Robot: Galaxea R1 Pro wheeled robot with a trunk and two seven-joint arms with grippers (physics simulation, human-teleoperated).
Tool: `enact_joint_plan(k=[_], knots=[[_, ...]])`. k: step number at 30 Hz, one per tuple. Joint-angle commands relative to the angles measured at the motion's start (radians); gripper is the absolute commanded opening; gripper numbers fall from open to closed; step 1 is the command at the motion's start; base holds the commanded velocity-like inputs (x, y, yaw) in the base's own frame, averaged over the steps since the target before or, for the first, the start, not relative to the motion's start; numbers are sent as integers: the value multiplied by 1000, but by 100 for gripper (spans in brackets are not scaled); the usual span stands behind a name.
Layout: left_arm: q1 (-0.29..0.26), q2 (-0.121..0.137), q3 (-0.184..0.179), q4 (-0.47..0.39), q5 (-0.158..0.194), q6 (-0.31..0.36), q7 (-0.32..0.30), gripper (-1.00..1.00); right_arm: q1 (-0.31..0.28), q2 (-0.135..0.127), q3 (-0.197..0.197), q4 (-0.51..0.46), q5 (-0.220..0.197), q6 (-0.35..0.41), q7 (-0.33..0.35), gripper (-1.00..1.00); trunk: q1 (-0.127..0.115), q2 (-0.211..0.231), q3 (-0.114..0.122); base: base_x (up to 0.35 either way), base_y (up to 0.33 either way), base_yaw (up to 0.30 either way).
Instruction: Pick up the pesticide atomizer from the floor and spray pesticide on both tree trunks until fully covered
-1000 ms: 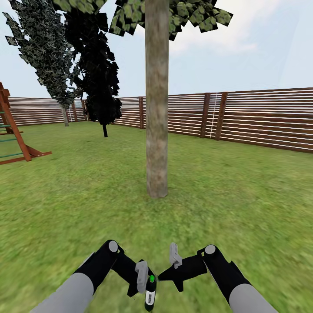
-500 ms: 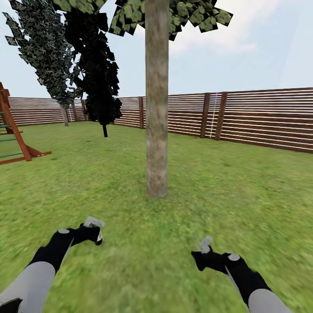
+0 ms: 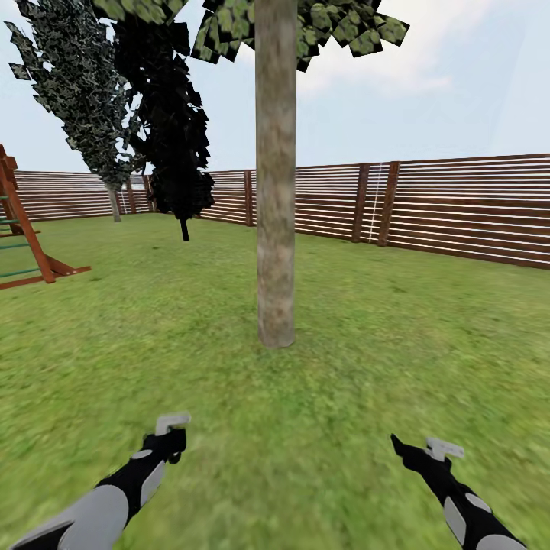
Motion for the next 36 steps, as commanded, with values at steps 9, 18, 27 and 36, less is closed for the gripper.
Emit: enact_joint_plan(k=[9,18,27,36], knots=[[0,-3,0,33,0,3,8,-100,0,1,-3,-2,-2,1,1,100,0,0,0,142,0,0],[-4,-5,-5,8,-4,118,8,-100,0,1,-3,-3,-4,2,2,100,0,0,0,327,0,-231],[-11,-6,-8,-151,-5,327,-38,-100,0,0,-4,-4,-5,2,4,100,0,0,-7,297,0,-98],[-76,-14,-8,-153,-5,559,-104,-100,0,0,-5,-4,-6,2,3,100,0,0,-21,18,0,-1]])
